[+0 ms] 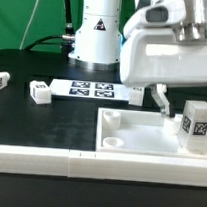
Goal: Assemble one leg
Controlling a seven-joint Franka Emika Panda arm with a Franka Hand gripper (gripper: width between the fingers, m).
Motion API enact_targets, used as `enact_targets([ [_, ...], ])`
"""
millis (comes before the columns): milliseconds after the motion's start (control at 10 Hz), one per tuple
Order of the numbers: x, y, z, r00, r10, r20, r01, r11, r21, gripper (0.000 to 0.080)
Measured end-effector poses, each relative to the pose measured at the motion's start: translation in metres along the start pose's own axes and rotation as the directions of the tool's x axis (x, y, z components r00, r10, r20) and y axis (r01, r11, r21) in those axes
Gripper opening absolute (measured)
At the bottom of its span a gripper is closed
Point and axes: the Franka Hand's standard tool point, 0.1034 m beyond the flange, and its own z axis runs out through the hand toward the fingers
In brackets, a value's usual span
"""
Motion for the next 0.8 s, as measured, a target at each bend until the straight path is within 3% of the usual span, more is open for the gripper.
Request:
enact_targets([
  [200,0.013,-0.002,-0.013,1.0,-0.004,0.002,0.004,1.0,0.006,0.0648],
  [500,0.007,-0.004,-0.006,0.998,0.013,0.065,-0.014,1.0,0.019,0.0648],
  [800,0.004,0.003,-0.001,0.944,0.012,0.331,-0.035,0.997,0.065,0.0648],
])
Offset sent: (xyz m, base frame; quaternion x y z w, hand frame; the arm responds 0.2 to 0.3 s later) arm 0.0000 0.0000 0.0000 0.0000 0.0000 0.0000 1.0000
